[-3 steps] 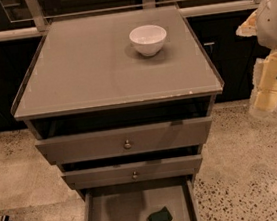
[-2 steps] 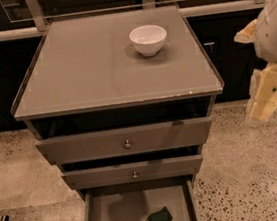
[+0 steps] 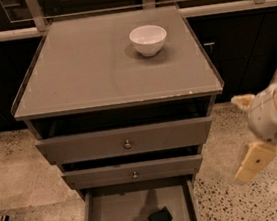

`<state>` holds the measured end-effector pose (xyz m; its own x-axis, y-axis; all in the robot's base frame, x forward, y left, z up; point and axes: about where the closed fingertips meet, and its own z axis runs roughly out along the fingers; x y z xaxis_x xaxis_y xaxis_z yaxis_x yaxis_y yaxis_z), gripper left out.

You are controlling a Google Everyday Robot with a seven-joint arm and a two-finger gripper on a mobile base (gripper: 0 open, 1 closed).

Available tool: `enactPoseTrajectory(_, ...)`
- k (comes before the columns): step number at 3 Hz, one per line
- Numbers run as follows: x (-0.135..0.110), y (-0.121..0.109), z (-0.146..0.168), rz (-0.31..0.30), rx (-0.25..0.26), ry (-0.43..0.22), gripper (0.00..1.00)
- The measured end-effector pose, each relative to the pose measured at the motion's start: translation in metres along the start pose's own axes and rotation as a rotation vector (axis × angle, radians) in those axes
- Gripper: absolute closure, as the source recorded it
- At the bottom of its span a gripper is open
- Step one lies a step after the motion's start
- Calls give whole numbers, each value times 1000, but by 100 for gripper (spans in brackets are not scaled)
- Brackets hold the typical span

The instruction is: Pick sponge from bottom drawer and place on counter

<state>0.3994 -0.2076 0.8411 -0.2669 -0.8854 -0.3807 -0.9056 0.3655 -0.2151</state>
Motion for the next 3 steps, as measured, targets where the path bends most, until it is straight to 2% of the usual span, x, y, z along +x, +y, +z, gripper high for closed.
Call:
enactPoseTrajectory(1,33,33,84,107,-60,-25,0)
enactPoseTrajectory(2,38,31,99,117,-24,-35,0)
enactPoseTrajectory(3,37,34,97,115,-17,-40,0)
